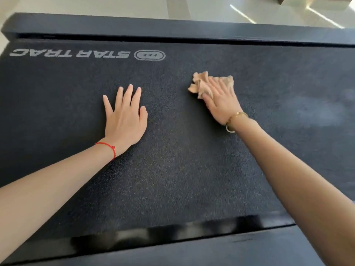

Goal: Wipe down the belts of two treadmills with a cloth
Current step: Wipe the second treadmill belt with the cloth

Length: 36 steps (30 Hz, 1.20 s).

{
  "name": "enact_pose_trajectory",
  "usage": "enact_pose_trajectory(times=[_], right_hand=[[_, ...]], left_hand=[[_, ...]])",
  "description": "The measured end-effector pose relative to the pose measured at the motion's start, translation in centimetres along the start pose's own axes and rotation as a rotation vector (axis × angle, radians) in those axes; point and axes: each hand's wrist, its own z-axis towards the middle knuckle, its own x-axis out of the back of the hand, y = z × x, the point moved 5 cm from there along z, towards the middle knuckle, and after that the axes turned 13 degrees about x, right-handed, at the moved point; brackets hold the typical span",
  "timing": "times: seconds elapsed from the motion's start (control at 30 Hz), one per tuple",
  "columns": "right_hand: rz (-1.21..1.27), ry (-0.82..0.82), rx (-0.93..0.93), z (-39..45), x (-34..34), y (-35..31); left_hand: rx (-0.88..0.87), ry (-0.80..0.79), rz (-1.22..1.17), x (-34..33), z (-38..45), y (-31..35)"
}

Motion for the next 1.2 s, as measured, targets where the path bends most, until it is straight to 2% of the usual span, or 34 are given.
enact_pose_trajectory(times=[0.07, 0.2, 0.3, 0.4, 0.47, 0.57, 0.63, 0.7, 0.77, 0.83, 0.9, 0.97, 1.03, 1.13, 1.2], right_hand=[[-0.056, 0.029, -0.005, 2.7, 0.0, -1.6], [-0.028, 0.053, 0.333, 3.3, -1.1, -9.4], [0.096, -0.047, 0.410, 2.7, -1.1, -9.1], [-0.002, 0.027, 0.506, 5.5, 1.0, -6.8], [-0.101, 0.070, 0.372, 10.0, 1.1, -2.9], [-0.088, 0.018, 0.055, 16.4, -0.1, 3.0], [-0.048, 0.009, -0.029, 19.2, -0.2, 2.4], [-0.107, 0.041, 0.065, 21.0, 0.1, -2.3], [-0.192, 0.087, 0.307, 20.6, -0.4, -8.5], [-0.211, 0.047, 0.466, 18.3, -2.1, -12.5], [-0.152, -0.008, 0.513, 16.0, -2.4, -12.2], [-0.123, 0.018, 0.572, 14.7, -1.0, -9.7], [-0.159, 0.078, 0.508, 14.7, 0.4, -5.3], [-0.064, 0.066, 0.183, 14.5, 1.3, 4.0], [-0.024, 0.007, 0.049, 13.4, 0.9, 6.2]], left_hand=[[0.012, 0.004, 0.014, -0.1, 0.0, 0.1], [0.009, 0.025, 0.034, -0.1, -0.1, 0.0], [0.011, 0.008, 0.050, -0.1, 0.0, 0.0], [0.021, 0.005, 0.056, -0.1, 0.0, 0.0], [0.024, 0.011, 0.066, -0.2, -0.1, 0.1], [0.022, 0.014, 0.074, -0.2, -0.1, 0.2], [0.021, 0.012, 0.079, -0.2, 0.0, 0.2], [0.022, 0.016, 0.088, -0.2, -0.1, 0.3], [0.017, 0.016, 0.093, -0.2, -0.1, 0.4], [0.014, 0.013, 0.094, -0.2, 0.0, 0.3], [0.015, 0.010, 0.080, -0.1, -0.1, 0.3], [0.017, 0.010, 0.064, 0.0, -0.1, 0.2], [0.020, 0.001, 0.051, 0.0, -0.1, 0.2], [0.027, -0.001, 0.030, 0.1, 0.1, 0.2], [0.027, 0.005, 0.018, 0.2, 0.0, 0.2]])
